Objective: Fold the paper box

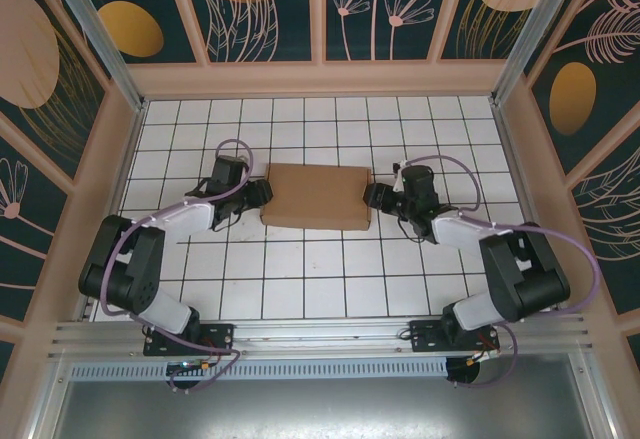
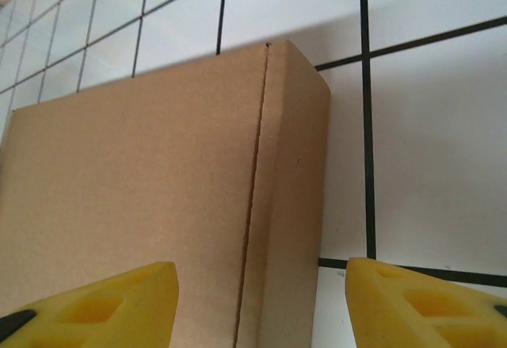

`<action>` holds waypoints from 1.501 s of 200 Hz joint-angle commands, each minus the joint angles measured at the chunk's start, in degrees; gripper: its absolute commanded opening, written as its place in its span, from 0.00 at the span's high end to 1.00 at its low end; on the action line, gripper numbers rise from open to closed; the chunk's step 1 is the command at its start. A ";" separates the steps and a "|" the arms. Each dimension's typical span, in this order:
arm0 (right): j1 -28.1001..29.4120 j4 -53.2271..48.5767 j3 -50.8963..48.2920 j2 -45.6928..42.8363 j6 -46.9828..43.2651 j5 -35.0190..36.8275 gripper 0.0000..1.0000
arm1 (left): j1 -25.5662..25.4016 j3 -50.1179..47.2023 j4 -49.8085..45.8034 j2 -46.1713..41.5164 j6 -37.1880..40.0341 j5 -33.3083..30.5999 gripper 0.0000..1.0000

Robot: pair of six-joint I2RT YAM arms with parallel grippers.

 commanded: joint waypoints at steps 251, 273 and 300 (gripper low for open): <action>-1.88 -11.02 4.10 -22.18 -7.11 2.55 0.01 | -1.66 -2.47 -3.29 -29.38 4.24 -24.85 0.01; -1.98 -5.01 5.62 -23.44 -10.18 10.49 0.01 | -1.64 -1.43 2.57 -28.60 9.18 -44.53 0.01; -2.44 19.04 -5.38 -25.84 -24.63 19.27 0.01 | -0.05 -13.34 29.25 -26.31 33.78 -41.52 0.01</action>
